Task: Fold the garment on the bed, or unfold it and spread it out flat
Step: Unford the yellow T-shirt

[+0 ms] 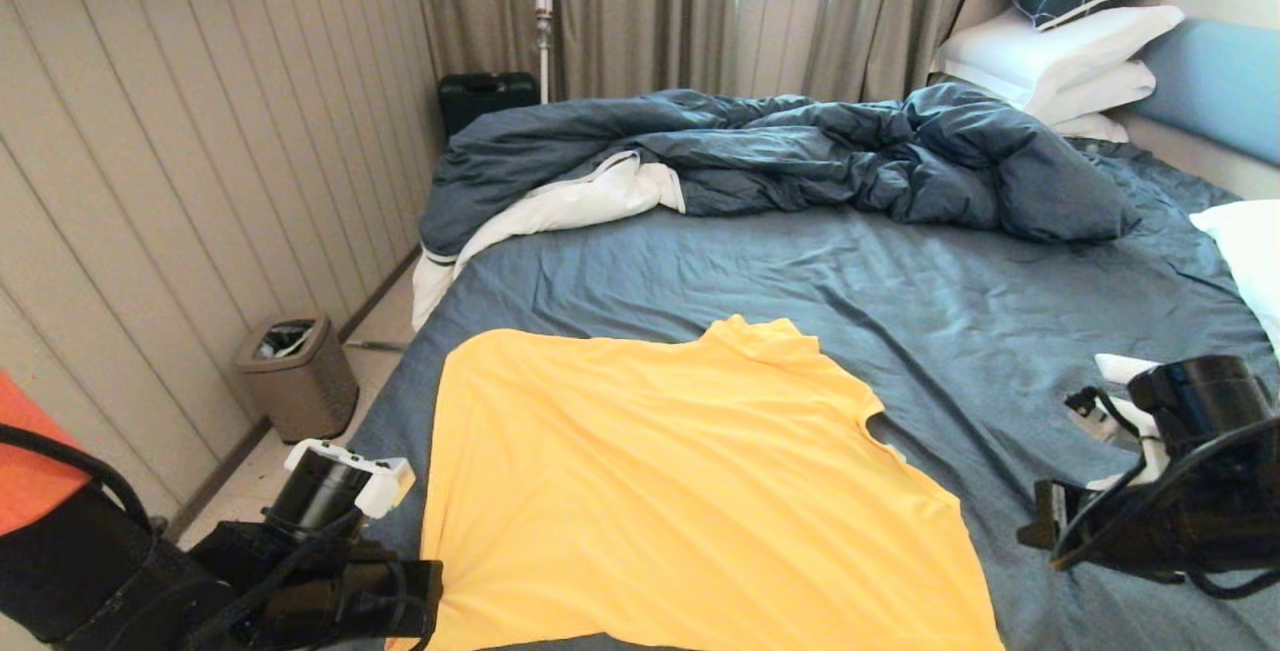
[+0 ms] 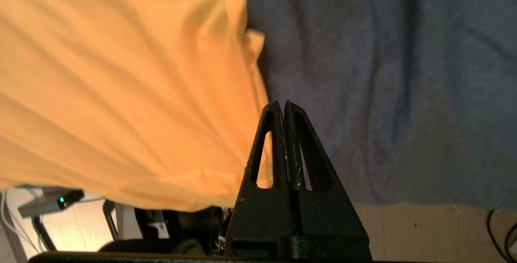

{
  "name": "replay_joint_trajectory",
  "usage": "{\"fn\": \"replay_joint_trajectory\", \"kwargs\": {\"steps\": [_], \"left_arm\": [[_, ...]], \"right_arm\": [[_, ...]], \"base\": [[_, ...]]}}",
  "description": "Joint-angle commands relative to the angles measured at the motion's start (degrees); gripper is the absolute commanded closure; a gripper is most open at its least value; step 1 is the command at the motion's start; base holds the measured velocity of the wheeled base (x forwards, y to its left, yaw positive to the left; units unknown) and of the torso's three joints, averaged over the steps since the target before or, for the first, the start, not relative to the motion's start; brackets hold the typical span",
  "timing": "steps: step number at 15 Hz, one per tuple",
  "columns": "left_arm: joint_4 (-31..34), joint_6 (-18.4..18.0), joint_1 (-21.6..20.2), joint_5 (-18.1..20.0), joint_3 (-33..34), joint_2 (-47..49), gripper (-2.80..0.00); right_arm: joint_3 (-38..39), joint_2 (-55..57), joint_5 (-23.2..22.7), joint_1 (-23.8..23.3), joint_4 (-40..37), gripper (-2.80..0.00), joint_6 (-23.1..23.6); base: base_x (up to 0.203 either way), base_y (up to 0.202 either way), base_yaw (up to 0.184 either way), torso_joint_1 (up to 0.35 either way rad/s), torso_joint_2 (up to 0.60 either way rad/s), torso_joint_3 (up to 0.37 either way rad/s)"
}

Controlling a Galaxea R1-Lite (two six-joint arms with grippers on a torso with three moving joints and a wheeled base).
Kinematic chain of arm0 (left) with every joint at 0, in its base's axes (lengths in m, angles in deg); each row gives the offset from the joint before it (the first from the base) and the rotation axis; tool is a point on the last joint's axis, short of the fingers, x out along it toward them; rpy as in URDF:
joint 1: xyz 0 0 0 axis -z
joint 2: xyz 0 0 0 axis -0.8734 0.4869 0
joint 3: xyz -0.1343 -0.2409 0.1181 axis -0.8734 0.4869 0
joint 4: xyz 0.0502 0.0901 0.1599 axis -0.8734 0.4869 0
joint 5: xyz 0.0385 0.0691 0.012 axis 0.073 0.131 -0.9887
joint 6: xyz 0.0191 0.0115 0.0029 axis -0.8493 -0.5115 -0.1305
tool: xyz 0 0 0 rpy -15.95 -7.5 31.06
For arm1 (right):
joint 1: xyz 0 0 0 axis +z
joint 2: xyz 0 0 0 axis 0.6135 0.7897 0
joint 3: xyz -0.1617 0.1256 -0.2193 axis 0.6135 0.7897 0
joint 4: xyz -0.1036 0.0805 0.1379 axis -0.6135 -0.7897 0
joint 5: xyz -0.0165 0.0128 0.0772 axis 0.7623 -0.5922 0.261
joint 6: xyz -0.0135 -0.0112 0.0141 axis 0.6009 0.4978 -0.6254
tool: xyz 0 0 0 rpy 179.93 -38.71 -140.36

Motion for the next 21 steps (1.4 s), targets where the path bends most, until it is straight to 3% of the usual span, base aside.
{"fn": "replay_joint_trajectory", "kwargs": {"steps": [1, 5, 14, 20, 21], "left_arm": [[3.49, 0.16, 0.29, -0.07, -1.86, -3.89, 0.00], [8.45, 0.08, 0.38, -0.07, -4.38, -4.96, 0.00], [10.06, 0.08, 0.20, -0.17, -6.51, -4.61, 0.00], [10.23, -0.19, 0.20, -0.42, -6.42, -5.14, 0.00], [10.23, -0.17, 0.20, -0.42, -6.25, -5.15, 0.00]], "right_arm": [[2.92, -0.31, 0.00, 1.74, 1.80, -2.80, 0.00], [6.53, -0.27, 0.25, 6.29, 4.84, -2.80, 0.05], [5.99, 10.96, 0.26, 6.20, 16.51, -2.80, 0.06], [5.26, 13.41, 0.44, 6.34, 17.21, -2.80, 0.05], [5.21, 13.55, 0.38, 6.31, 17.57, 0.00, -0.03]], "base": [[0.000, 0.000, 0.000, 0.000, 0.00, 0.000], [0.000, 0.000, 0.000, 0.000, 0.00, 0.000], [0.000, 0.000, 0.000, 0.000, 0.00, 0.000], [0.000, 0.000, 0.000, 0.000, 0.00, 0.000], [0.000, 0.000, 0.000, 0.000, 0.00, 0.000]]}}
